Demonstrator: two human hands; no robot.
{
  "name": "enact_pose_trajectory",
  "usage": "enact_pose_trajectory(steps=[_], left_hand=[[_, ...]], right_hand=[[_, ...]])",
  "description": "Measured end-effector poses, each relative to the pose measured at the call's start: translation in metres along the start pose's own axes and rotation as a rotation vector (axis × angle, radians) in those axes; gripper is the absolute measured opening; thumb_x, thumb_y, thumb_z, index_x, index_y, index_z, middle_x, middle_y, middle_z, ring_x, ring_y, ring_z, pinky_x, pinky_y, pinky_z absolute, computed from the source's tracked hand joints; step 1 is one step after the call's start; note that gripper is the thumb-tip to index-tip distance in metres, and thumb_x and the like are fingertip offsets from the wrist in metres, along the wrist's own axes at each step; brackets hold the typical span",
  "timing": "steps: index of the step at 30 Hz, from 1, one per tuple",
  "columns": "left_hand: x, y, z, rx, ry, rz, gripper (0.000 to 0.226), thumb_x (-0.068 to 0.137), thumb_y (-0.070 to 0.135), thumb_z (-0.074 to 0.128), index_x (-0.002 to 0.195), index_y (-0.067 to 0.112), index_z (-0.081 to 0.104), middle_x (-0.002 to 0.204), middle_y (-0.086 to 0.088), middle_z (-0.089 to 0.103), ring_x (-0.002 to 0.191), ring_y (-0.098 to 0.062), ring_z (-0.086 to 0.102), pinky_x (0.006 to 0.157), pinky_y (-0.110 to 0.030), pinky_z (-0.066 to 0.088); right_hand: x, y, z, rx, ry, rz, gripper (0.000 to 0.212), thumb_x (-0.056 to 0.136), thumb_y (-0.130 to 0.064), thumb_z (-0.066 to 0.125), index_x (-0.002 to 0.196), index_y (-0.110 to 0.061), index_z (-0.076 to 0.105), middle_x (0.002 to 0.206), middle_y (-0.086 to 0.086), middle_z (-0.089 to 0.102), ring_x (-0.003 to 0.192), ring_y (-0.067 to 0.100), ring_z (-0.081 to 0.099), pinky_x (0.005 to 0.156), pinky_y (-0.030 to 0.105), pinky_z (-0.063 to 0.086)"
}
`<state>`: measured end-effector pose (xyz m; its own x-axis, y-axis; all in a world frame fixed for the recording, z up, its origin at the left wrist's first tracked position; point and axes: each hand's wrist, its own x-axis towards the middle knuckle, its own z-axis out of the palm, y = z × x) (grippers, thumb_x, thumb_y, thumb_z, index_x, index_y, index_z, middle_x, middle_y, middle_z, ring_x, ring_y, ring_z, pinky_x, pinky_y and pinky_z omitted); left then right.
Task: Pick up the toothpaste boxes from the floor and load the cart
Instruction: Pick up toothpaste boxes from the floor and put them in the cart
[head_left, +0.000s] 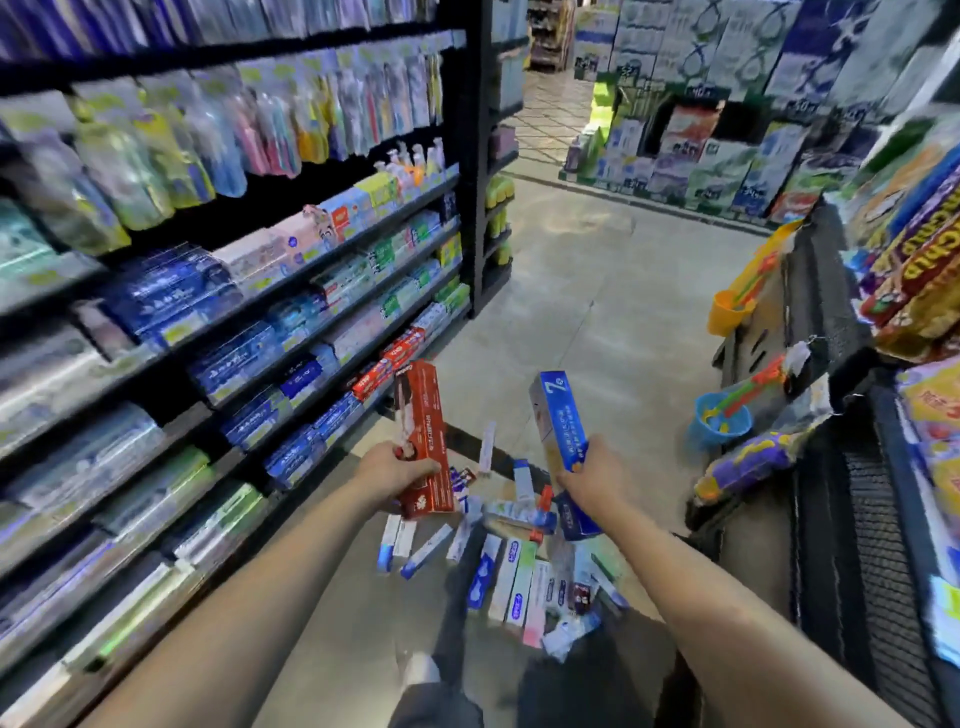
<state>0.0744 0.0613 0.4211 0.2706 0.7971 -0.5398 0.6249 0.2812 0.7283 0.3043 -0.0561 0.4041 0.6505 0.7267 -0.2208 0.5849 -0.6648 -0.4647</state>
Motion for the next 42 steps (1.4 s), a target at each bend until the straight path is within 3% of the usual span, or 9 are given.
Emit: enact_pose_trajectory(steps=[2, 7, 12, 15, 19, 24, 28, 33, 42], left_hand=[[-0.03, -0.025, -0.019, -0.061, 0.056, -0.028, 0.029, 0.079, 0.027, 0.075, 0.1, 0.012, 0.062, 0.1, -0.01, 0.069, 0.085, -0.022, 0.066, 0.071, -0.034, 0.057], [-0.086, -0.1, -0.09, -0.156, 0.231, -0.101, 0.032, 0.075, 0.03, 0.077, 0.099, 0.012, 0.065, 0.101, -0.009, 0.07, 0.09, -0.021, 0.067, 0.079, -0.034, 0.056], [-0.141, -0.198, -0.173, -0.315, 0.37, -0.16, 0.048, 0.055, 0.041, 0.078, 0.091, 0.012, 0.067, 0.093, -0.013, 0.071, 0.085, -0.027, 0.069, 0.082, -0.045, 0.058], [-0.179, -0.259, -0.222, -0.372, 0.469, -0.205, 0.053, 0.038, 0.048, 0.078, 0.081, 0.019, 0.065, 0.099, -0.01, 0.073, 0.091, -0.025, 0.07, 0.084, -0.046, 0.057], [-0.242, -0.336, -0.28, -0.392, 0.598, -0.277, 0.022, 0.069, 0.028, 0.081, 0.074, 0.02, 0.061, 0.088, -0.005, 0.071, 0.079, -0.021, 0.067, 0.072, -0.032, 0.057], [-0.309, -0.445, -0.343, -0.425, 0.665, -0.423, 0.022, 0.073, 0.029, 0.078, 0.083, 0.016, 0.063, 0.084, -0.005, 0.071, 0.075, -0.018, 0.068, 0.067, -0.032, 0.057], [-0.345, -0.507, -0.371, -0.423, 0.666, -0.521, 0.032, 0.076, 0.029, 0.076, 0.094, 0.008, 0.06, 0.085, -0.006, 0.068, 0.071, -0.017, 0.064, 0.057, -0.027, 0.052], [-0.352, -0.561, -0.386, -0.501, 0.58, -0.557, 0.048, 0.074, 0.034, 0.077, 0.107, 0.004, 0.058, 0.102, -0.014, 0.07, 0.093, -0.027, 0.068, 0.085, -0.04, 0.056], [-0.305, -0.587, -0.375, -0.606, 0.443, -0.487, 0.032, 0.078, 0.025, 0.075, 0.102, 0.011, 0.061, 0.087, -0.005, 0.072, 0.08, -0.017, 0.071, 0.084, -0.034, 0.056]], right_hand=[[-0.021, -0.025, 0.01, -0.04, -0.037, -0.056, 0.037, 0.086, -0.045, 0.057, 0.101, -0.012, 0.048, 0.096, 0.011, 0.063, 0.091, 0.033, 0.063, 0.071, 0.034, 0.048], [-0.075, -0.103, 0.053, -0.08, -0.128, -0.264, 0.036, 0.087, -0.046, 0.054, 0.099, -0.012, 0.049, 0.105, 0.017, 0.064, 0.098, 0.036, 0.061, 0.074, 0.034, 0.043], [-0.135, -0.195, 0.12, -0.09, -0.264, -0.485, 0.034, 0.081, -0.036, 0.062, 0.104, -0.012, 0.054, 0.102, 0.017, 0.067, 0.096, 0.035, 0.063, 0.075, 0.035, 0.047], [-0.182, -0.246, 0.168, -0.091, -0.332, -0.57, 0.05, 0.078, -0.055, 0.058, 0.101, -0.011, 0.057, 0.101, 0.019, 0.067, 0.096, 0.037, 0.062, 0.083, 0.041, 0.051], [-0.264, -0.302, 0.223, -0.102, -0.389, -0.645, 0.06, 0.079, -0.065, 0.054, 0.104, -0.011, 0.055, 0.105, 0.018, 0.066, 0.099, 0.037, 0.062, 0.084, 0.04, 0.05], [-0.353, -0.348, 0.291, -0.167, -0.45, -0.71, 0.059, 0.084, -0.066, 0.049, 0.104, -0.011, 0.052, 0.107, 0.015, 0.066, 0.098, 0.034, 0.063, 0.083, 0.039, 0.05], [-0.407, -0.37, 0.334, -0.245, -0.503, -0.736, 0.053, 0.083, -0.056, 0.059, 0.108, -0.009, 0.051, 0.11, 0.014, 0.065, 0.101, 0.033, 0.062, 0.08, 0.036, 0.047], [-0.453, -0.384, 0.372, -0.343, -0.555, -0.749, 0.051, 0.085, -0.059, 0.054, 0.111, -0.015, 0.049, 0.108, 0.006, 0.066, 0.097, 0.027, 0.064, 0.082, 0.034, 0.052], [-0.476, -0.412, 0.434, -0.438, -0.586, -0.759, 0.054, 0.087, -0.06, 0.052, 0.115, -0.013, 0.05, 0.106, 0.008, 0.064, 0.094, 0.027, 0.063, 0.075, 0.032, 0.05]])
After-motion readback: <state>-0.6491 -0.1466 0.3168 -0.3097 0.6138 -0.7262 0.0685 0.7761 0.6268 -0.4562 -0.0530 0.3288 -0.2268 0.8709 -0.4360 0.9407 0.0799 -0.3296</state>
